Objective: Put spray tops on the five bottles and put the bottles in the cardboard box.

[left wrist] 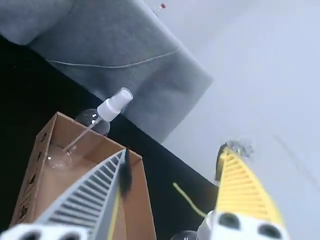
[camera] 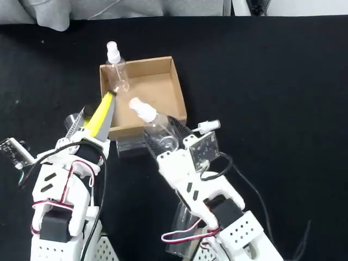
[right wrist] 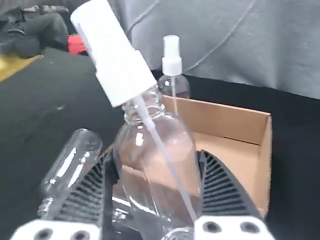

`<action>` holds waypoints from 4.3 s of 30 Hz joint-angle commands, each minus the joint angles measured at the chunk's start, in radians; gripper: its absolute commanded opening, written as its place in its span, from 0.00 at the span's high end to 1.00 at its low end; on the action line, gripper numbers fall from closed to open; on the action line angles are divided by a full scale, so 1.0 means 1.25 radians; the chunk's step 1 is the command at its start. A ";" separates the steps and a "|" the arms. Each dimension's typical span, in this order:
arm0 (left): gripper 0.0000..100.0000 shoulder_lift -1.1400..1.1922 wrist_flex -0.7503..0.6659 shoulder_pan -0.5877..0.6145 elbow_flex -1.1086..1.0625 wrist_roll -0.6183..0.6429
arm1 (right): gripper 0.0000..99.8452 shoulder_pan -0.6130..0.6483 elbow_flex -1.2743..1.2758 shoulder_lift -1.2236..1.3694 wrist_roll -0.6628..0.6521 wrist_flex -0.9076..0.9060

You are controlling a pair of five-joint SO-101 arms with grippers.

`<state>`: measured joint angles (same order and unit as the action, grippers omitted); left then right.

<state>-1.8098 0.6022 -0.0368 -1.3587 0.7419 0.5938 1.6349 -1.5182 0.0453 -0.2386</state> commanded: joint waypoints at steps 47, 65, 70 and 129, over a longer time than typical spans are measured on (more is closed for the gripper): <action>0.81 -0.005 0.021 -0.223 -0.061 -0.315 | 0.90 0.009 -0.052 -0.019 -0.075 0.016; 0.81 -0.004 0.029 -0.261 -0.063 -0.331 | 0.90 0.009 -0.053 -0.019 -0.079 -0.022; 0.81 -0.005 0.056 -0.277 -0.056 -0.349 | 0.90 0.009 -0.052 -0.019 -0.079 -0.022; 0.80 -0.006 0.011 0.184 -0.085 -0.351 | 0.90 -0.097 -0.053 -0.020 -0.072 -0.151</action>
<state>-1.8159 0.6375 0.1151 -1.4446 0.3122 0.5094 1.6272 -1.5336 -0.0407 -0.4181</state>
